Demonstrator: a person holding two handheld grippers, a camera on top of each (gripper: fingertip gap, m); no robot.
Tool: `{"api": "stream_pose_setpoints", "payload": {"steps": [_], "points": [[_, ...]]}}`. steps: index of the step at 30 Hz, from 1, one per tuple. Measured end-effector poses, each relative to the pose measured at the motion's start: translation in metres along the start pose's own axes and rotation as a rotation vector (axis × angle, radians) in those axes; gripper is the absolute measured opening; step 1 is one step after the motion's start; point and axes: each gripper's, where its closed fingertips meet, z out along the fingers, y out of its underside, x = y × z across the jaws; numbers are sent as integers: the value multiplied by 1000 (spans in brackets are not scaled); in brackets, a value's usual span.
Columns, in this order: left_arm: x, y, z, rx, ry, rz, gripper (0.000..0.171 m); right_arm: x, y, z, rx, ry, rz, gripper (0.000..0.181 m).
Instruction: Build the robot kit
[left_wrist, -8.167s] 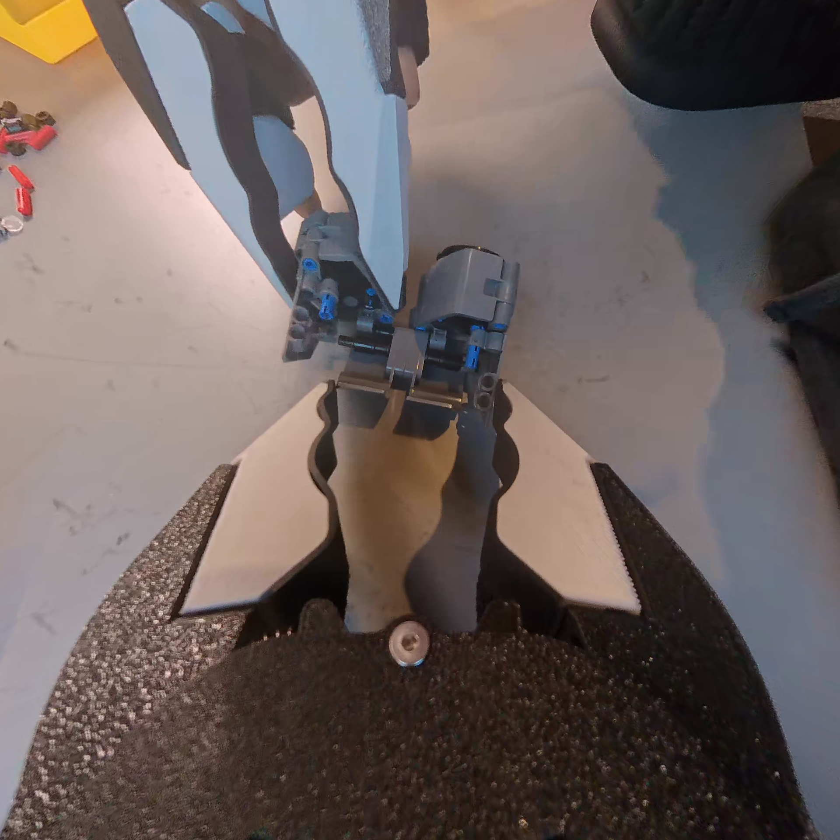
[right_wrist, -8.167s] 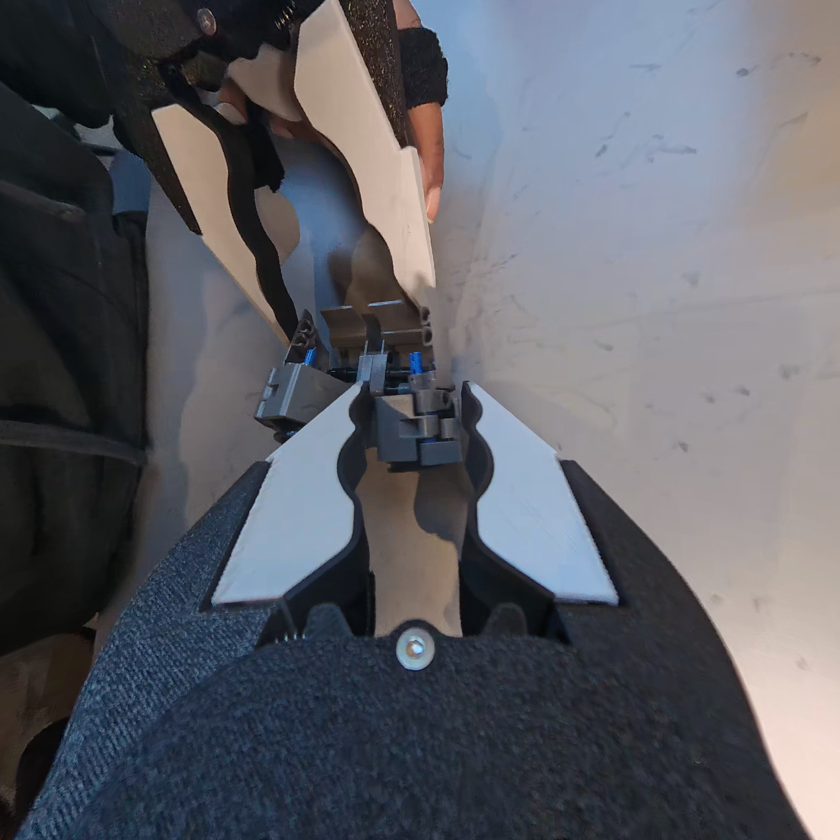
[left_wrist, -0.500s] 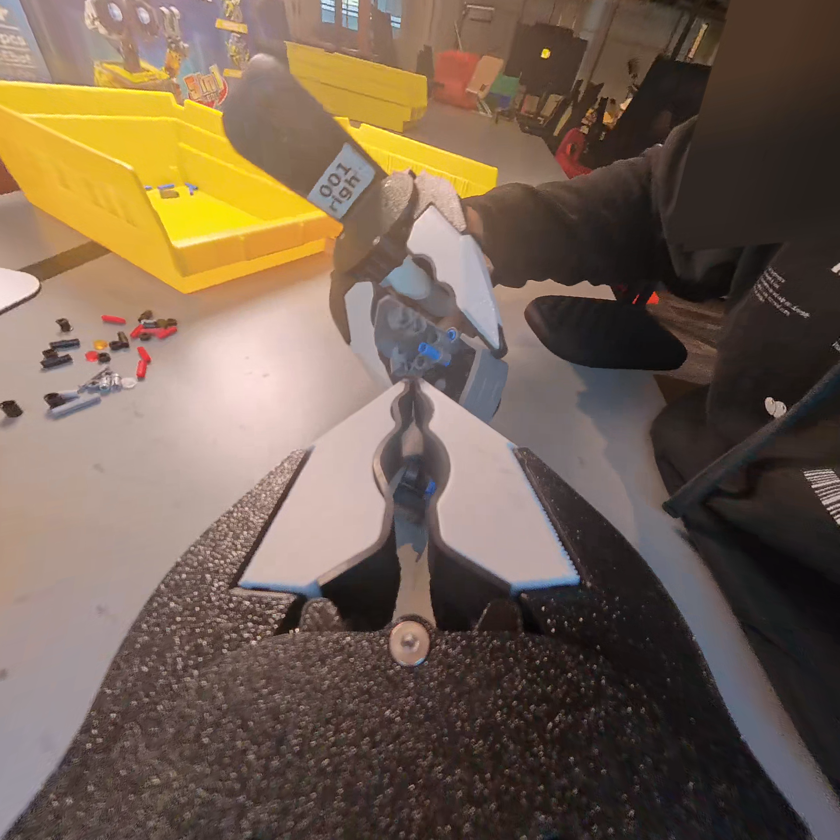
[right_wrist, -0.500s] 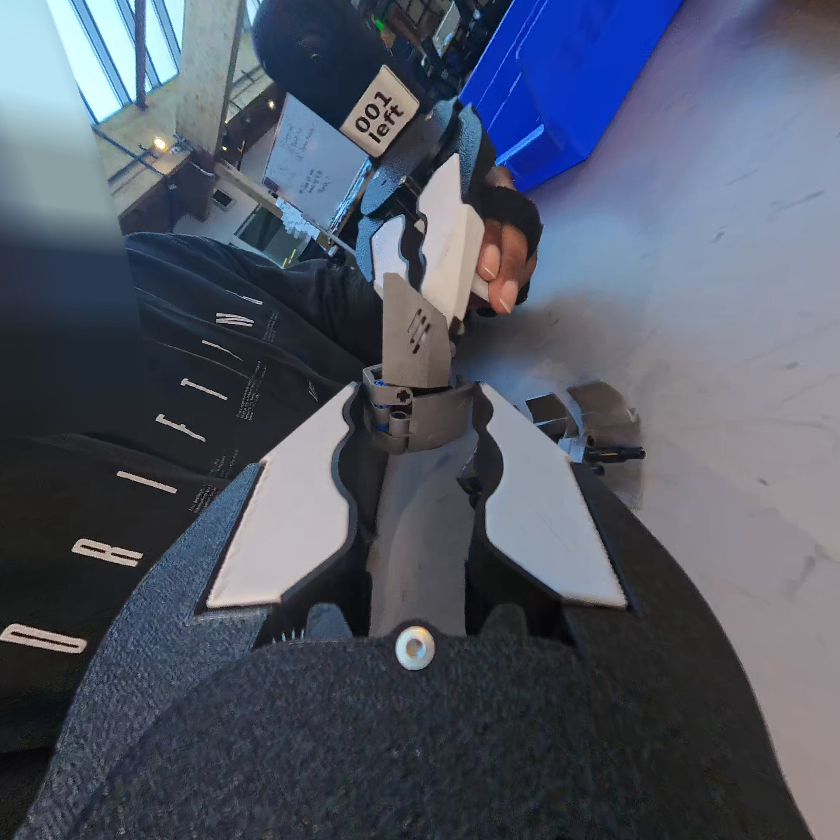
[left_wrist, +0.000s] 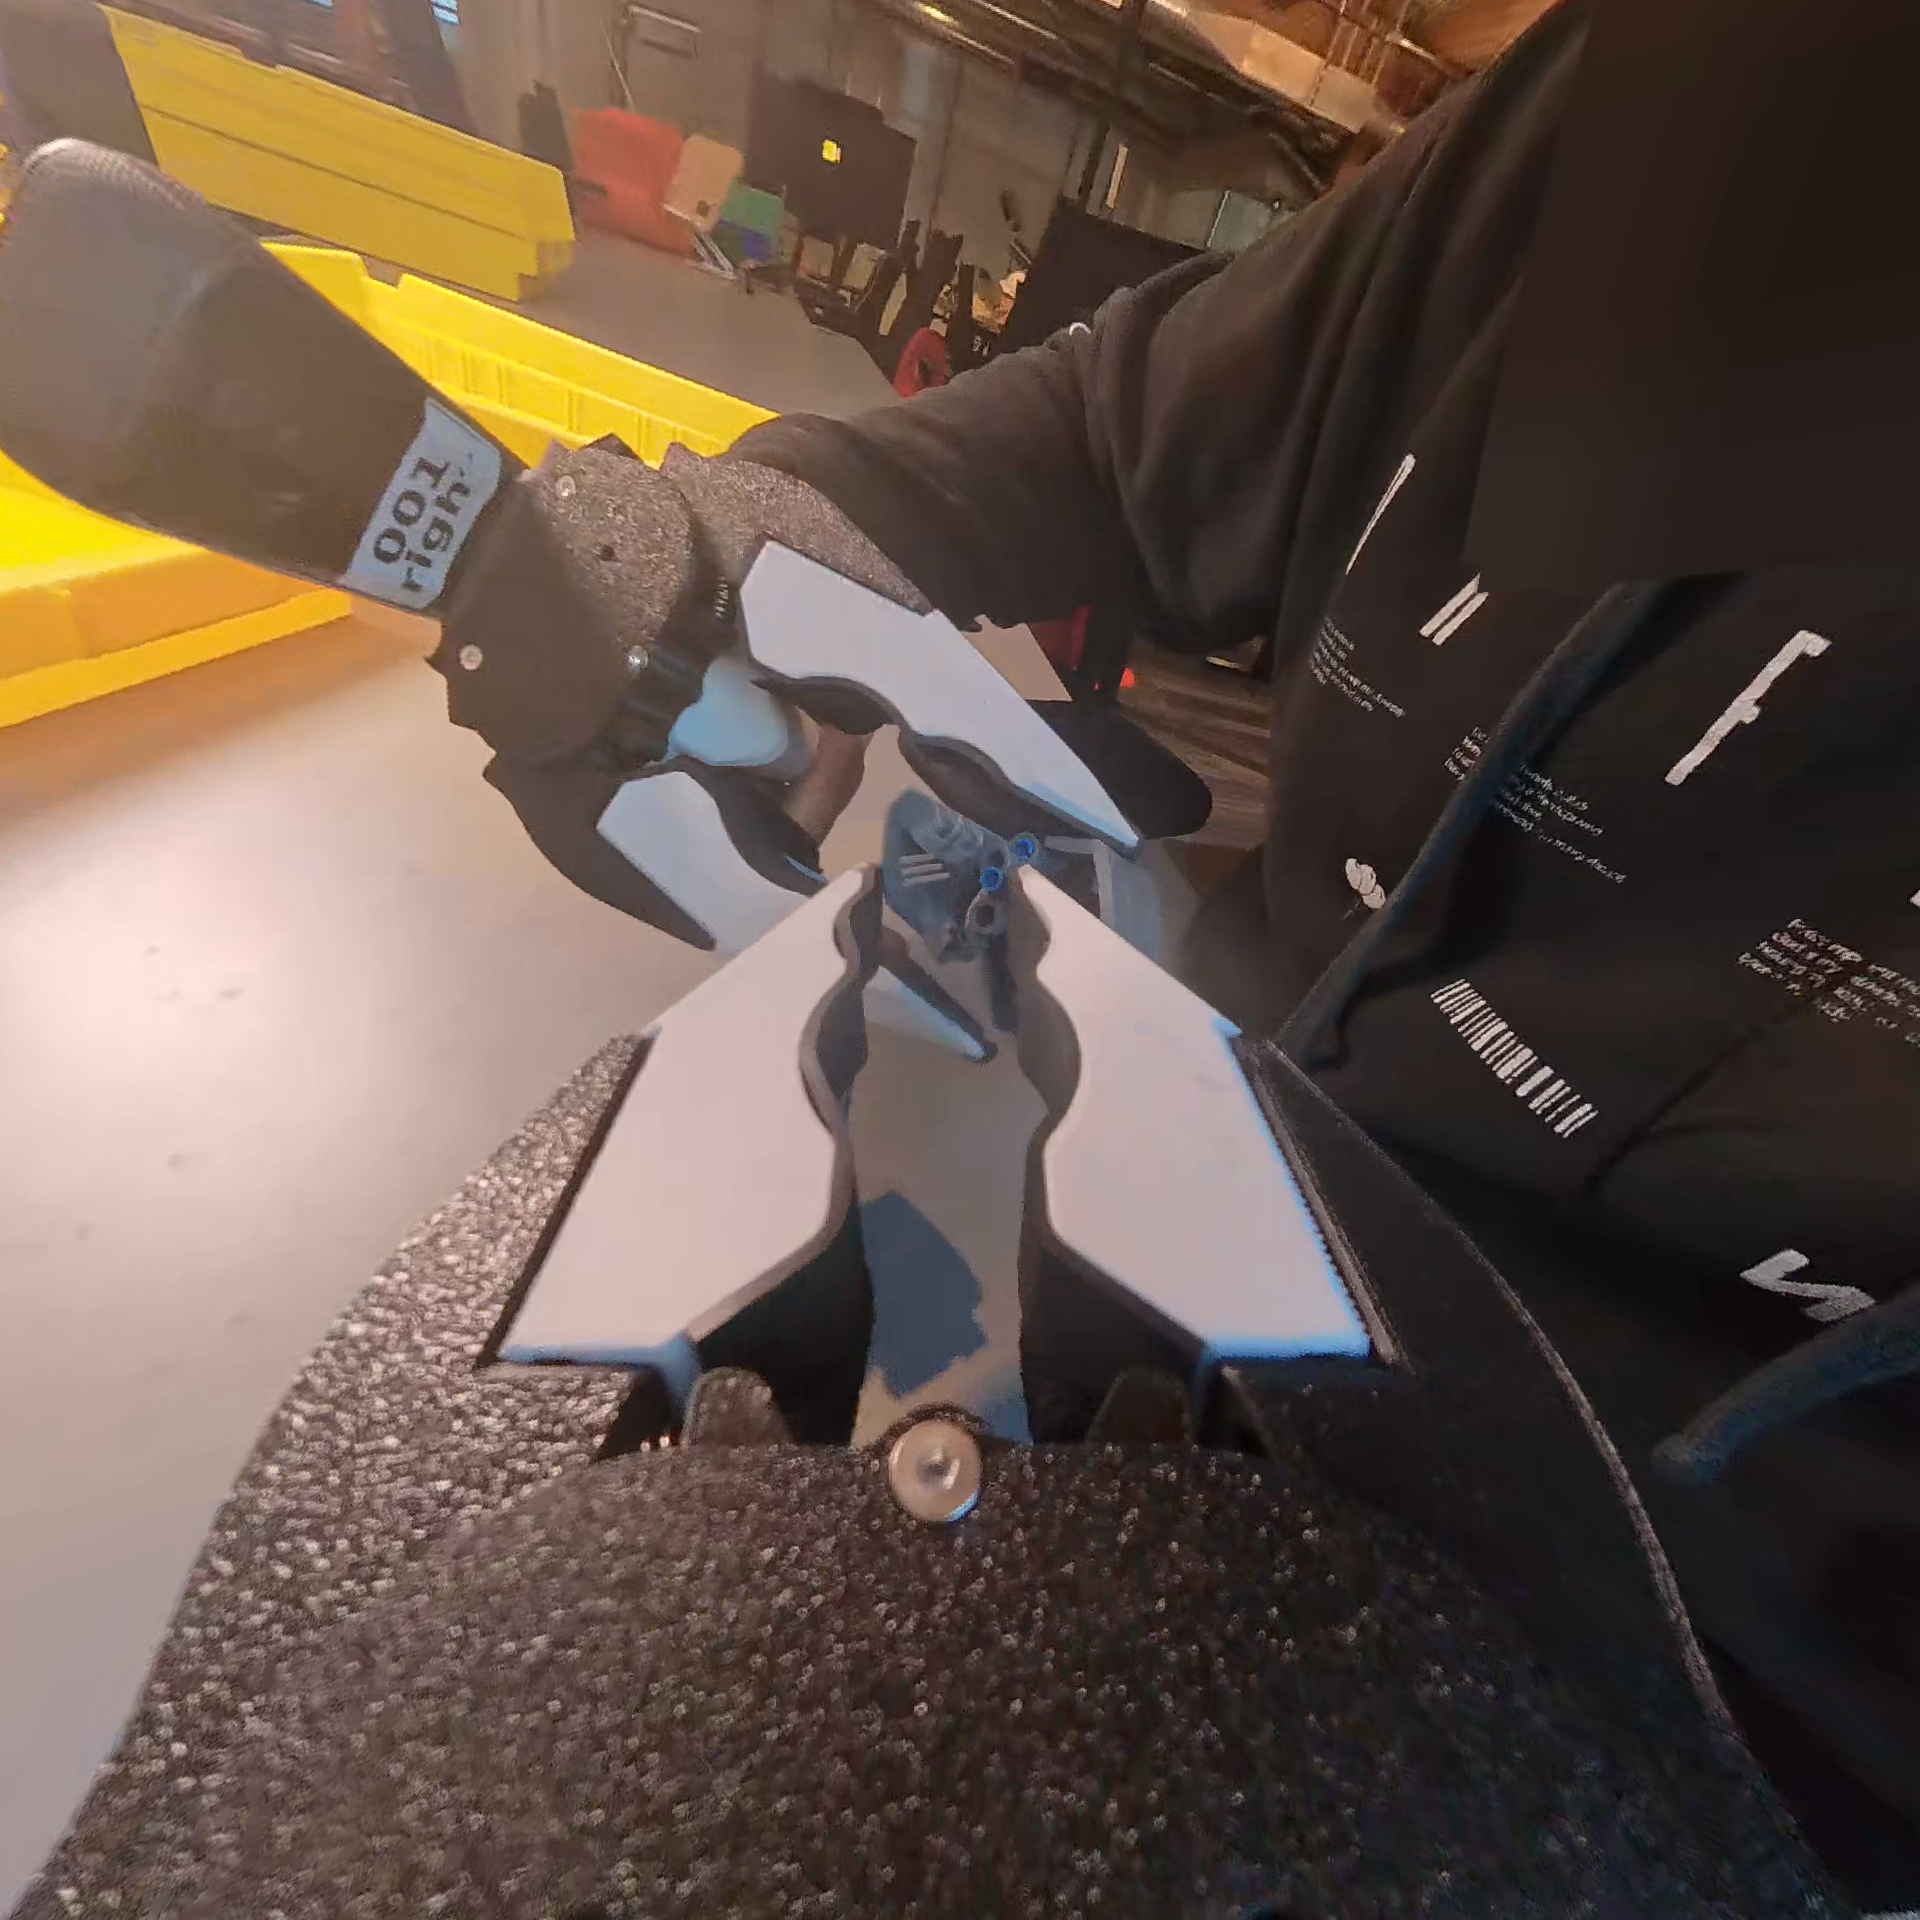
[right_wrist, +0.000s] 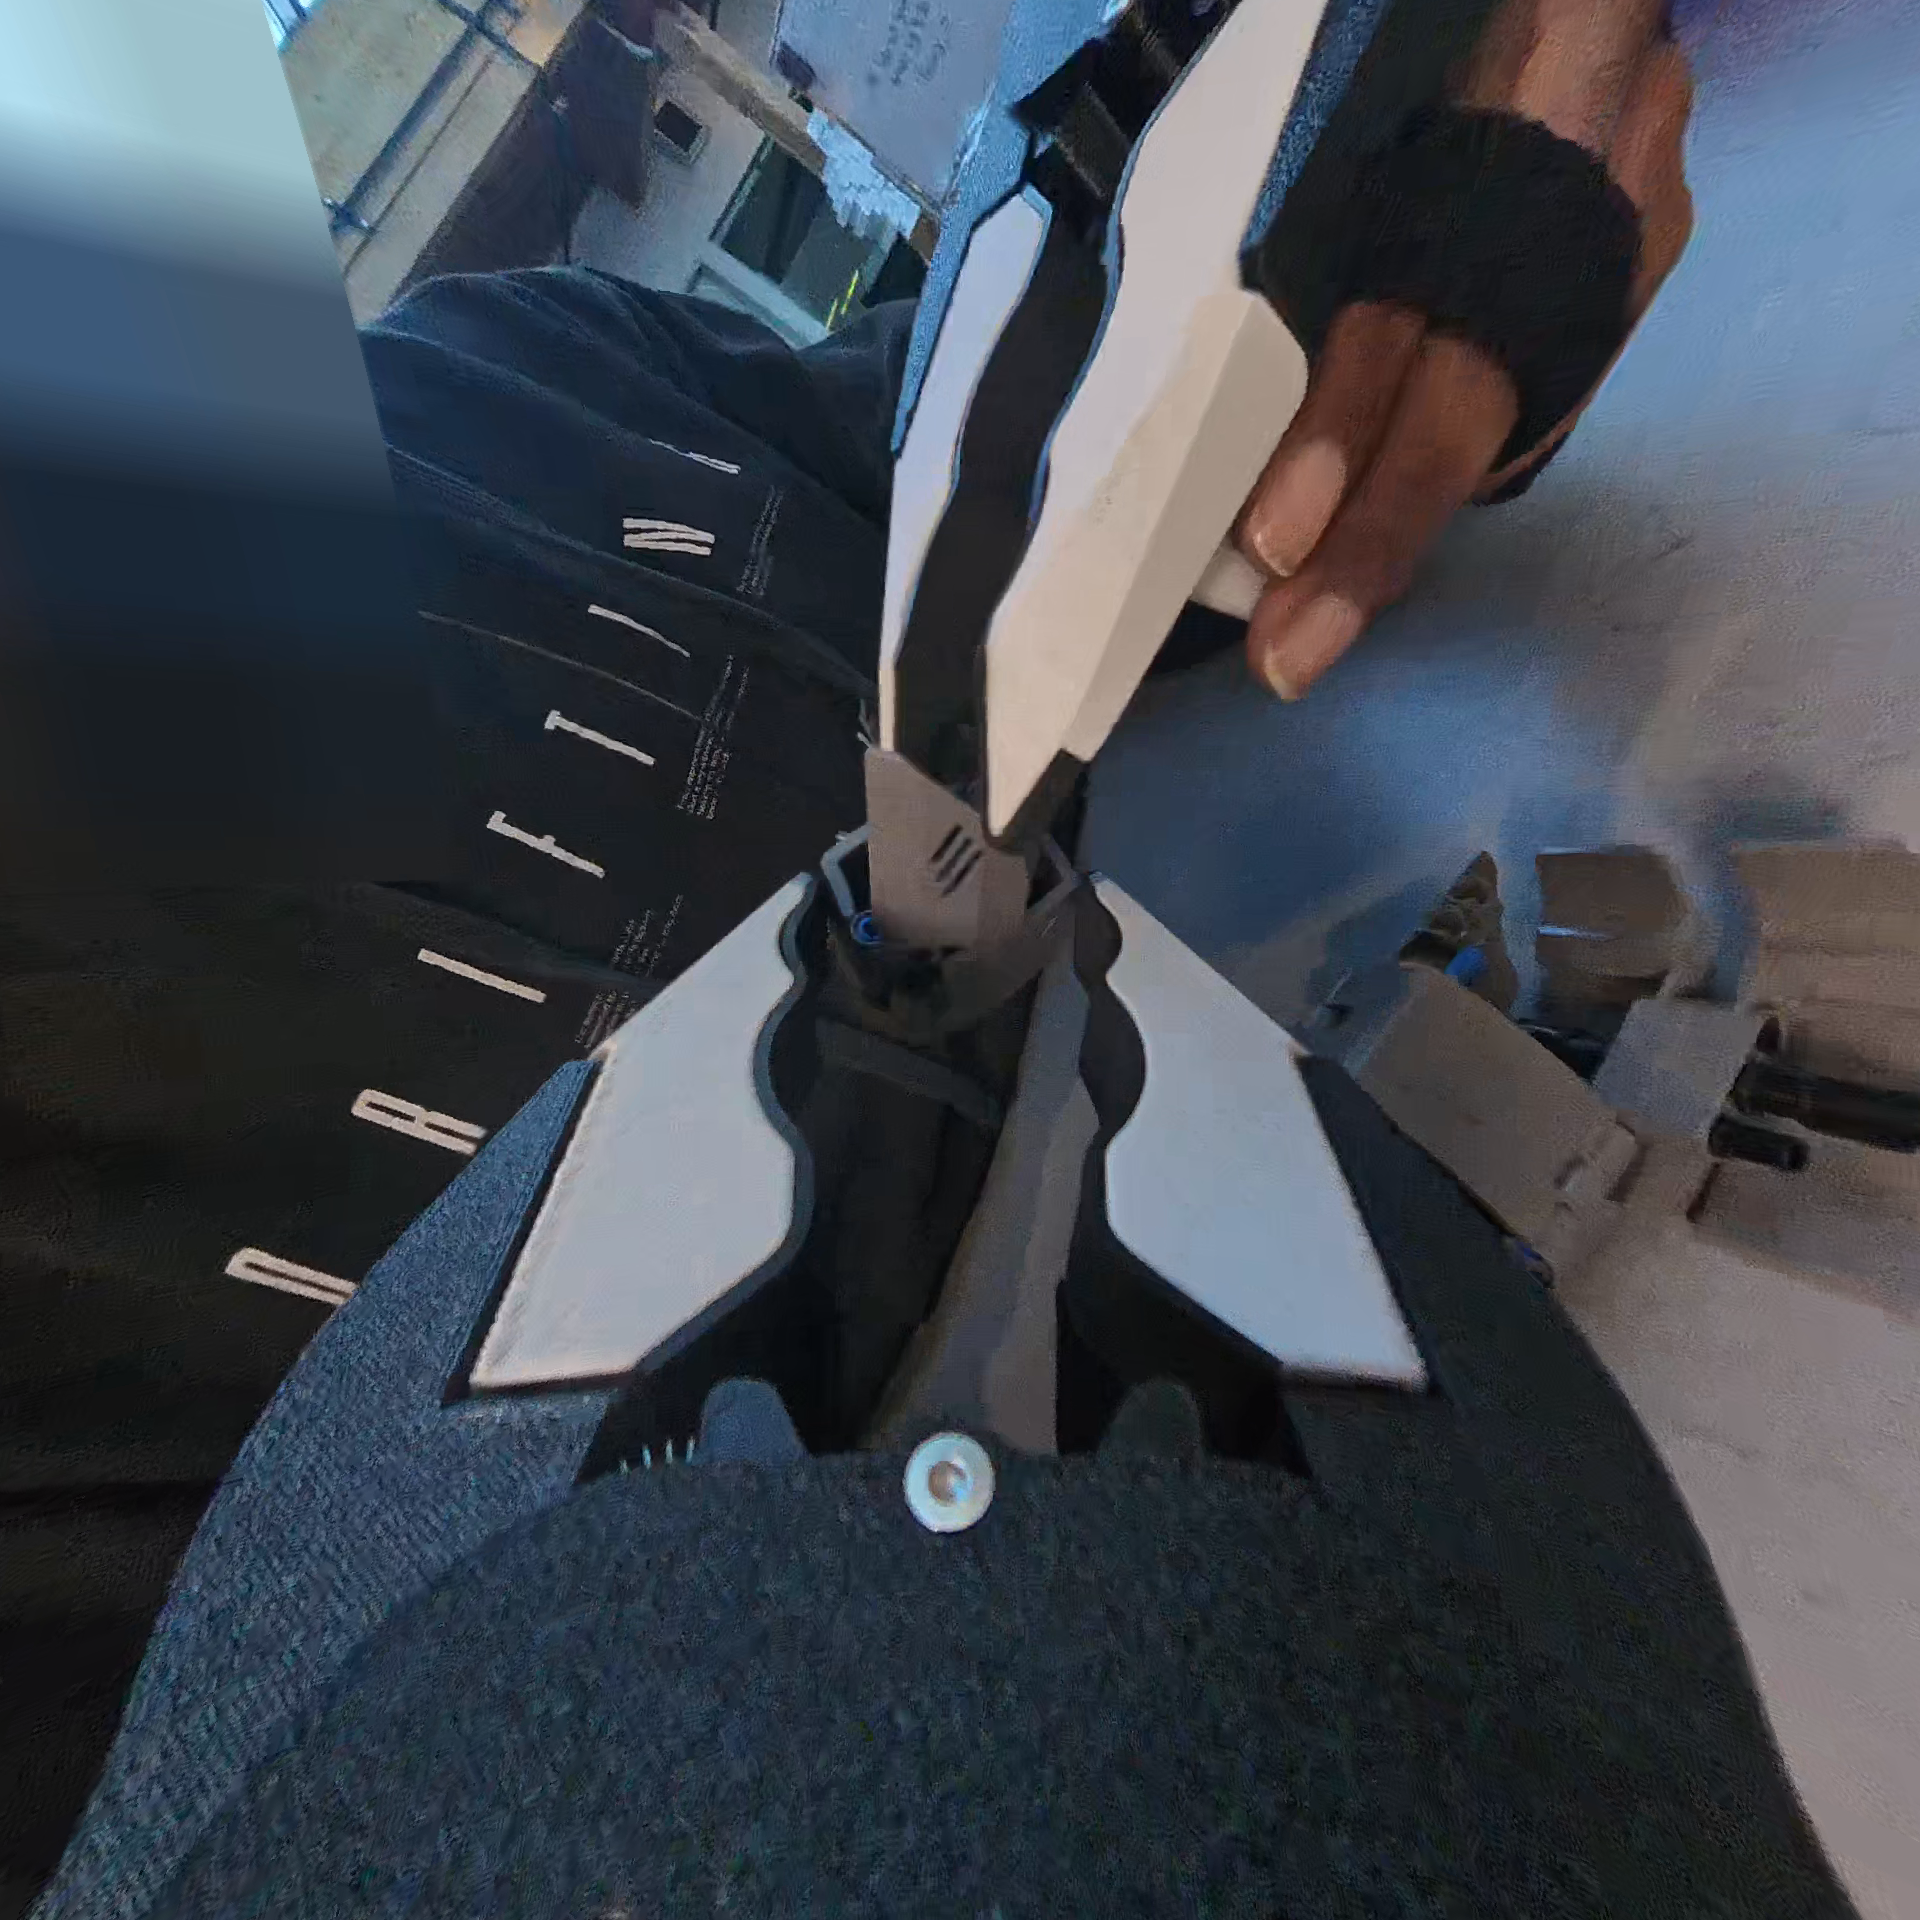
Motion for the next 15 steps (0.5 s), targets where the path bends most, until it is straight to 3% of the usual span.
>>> {"api": "stream_pose_setpoints", "payload": {"steps": [10, 12, 15], "points": [[-31, -12, -21, 153, -203, -120, 20, 9, -28, -33, 312, 171, -96, 39], [-36, -14, -24, 175, -234, -115, 2, 9, -29, -35, 334, 193, -109, 37], [-35, -14, -24, 178, -234, -127, 2, 10, -31, -34, 345, 222, -113, 36]]}}
